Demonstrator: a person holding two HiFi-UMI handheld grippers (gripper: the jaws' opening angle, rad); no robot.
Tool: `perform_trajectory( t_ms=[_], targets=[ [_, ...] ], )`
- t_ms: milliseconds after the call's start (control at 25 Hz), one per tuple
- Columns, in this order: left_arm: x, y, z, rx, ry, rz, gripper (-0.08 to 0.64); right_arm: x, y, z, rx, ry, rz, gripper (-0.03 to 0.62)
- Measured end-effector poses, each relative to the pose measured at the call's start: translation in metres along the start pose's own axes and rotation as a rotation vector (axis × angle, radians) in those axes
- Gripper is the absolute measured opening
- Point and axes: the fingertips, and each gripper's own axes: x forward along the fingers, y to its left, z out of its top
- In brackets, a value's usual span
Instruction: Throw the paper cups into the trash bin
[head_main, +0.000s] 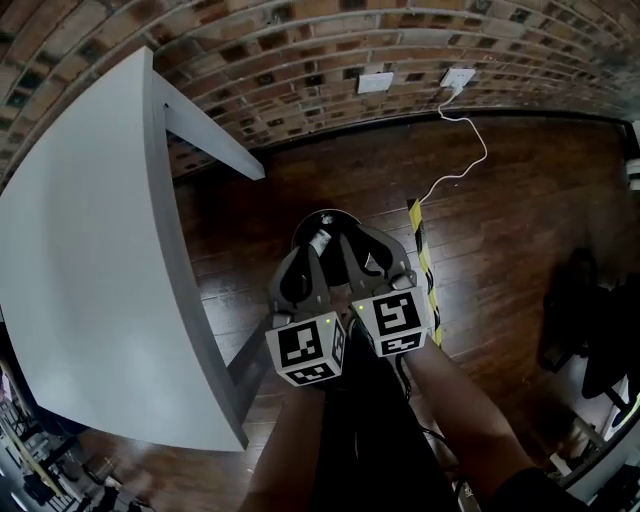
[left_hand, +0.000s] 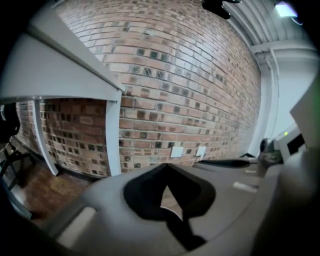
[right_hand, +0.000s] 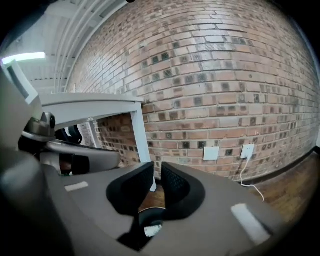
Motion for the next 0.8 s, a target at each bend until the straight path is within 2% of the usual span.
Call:
perform_trajectory(
  t_ms=[40,280,480,680,800],
  targets=[
    [-0.003,-0.002,0.009,0.002,-0.012,-0.002,0.005,-0.004,0.0,0.01,0.0,-0.014,-0.007,0.032],
    [-0.02,-0.022,0.064,0.022,-0.112,-0.03,0.005,-0.027,0.001,0.06,0.077,-0.126,0.038,0.023],
    [-0.031,-0.032,0.106,0.038,-0.171,-0.07,0.005,-0.044,-0.002,0.103,0.018,-0.201,0.017,0.008],
    [-0.052,-0.047,0.155,0.205,-0.245,-0.093,0.005,-0.059,0.006,0.146,-0.031,-0.235,0.023,0.008],
    [-0.069,-0.06,0.188,0.223,-0.274,-0.134,0.005,-0.072,0.019,0.18,-0.069,-0.262,0.042,0.008]
  ],
)
